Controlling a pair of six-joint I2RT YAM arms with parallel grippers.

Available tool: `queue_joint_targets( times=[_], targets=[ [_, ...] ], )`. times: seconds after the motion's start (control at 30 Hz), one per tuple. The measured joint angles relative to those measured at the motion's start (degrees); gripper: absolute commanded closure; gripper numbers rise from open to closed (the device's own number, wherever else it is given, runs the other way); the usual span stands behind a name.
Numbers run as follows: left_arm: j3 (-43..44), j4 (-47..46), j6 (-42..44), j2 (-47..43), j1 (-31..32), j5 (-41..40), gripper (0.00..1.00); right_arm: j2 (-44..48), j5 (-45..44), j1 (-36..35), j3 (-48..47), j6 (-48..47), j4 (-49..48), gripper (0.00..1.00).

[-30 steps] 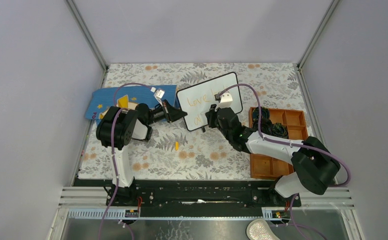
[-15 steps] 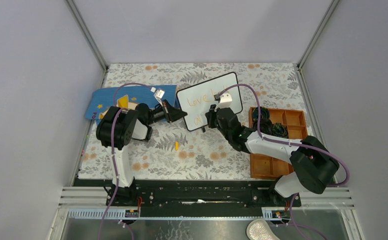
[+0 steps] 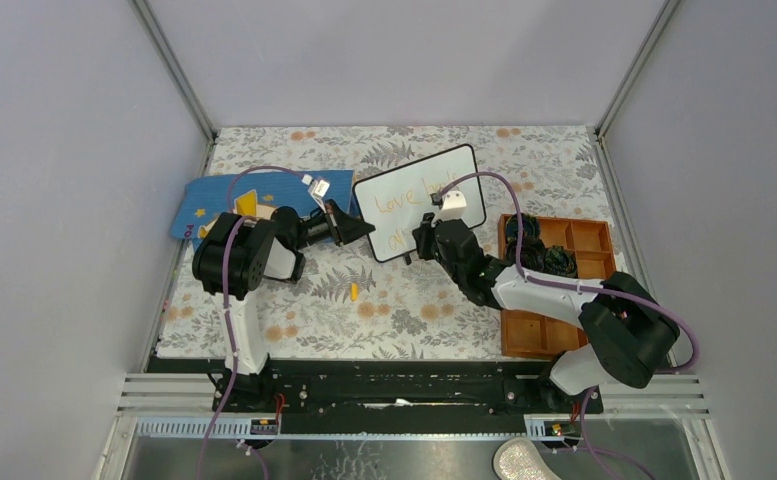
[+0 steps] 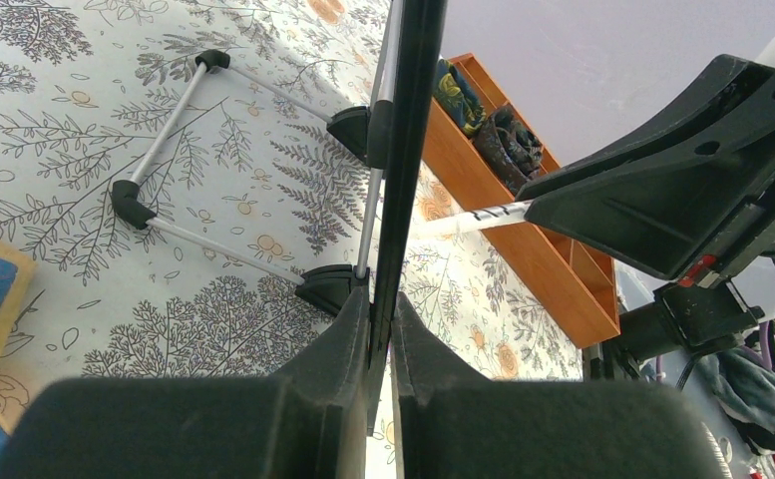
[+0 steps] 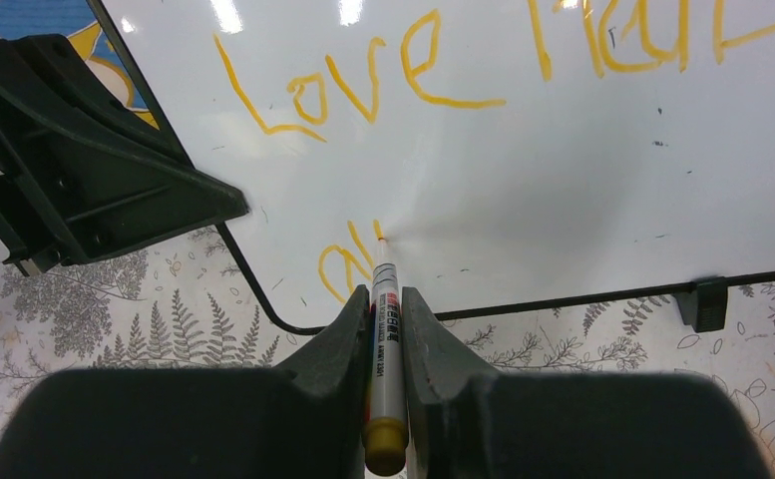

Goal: Write a sentence on the whiteboard

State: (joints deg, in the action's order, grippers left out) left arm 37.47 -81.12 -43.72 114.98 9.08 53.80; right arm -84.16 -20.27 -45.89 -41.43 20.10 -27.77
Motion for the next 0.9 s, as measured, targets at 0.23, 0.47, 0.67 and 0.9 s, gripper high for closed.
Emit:
queue_joint_targets(
  times=[0.23, 0.47, 0.67, 0.9],
  targets=[
    [0.0, 0.4, 0.3, -0.2, 0.0, 0.0, 1.00, 0.5, 0.0, 0.0, 1.7, 0.5, 0.0, 1.00],
    [0.0, 0.6, 0.4, -0.3, 0.0, 0.0, 1.00, 0.9, 0.0, 0.0, 3.2, 0.8, 0.1, 1.00],
    [0.0, 0.7, 0.4, -0.4, 0.0, 0.0, 1.00, 1.2, -0.1, 0.0, 3.5, 0.8, 0.5, 1.00],
    [0.0, 1.0, 0.5, -0.6, 0.1, 0.0, 1.00, 3.3, -1.6, 0.2, 4.5, 0.8, 2.0, 1.00]
  ],
)
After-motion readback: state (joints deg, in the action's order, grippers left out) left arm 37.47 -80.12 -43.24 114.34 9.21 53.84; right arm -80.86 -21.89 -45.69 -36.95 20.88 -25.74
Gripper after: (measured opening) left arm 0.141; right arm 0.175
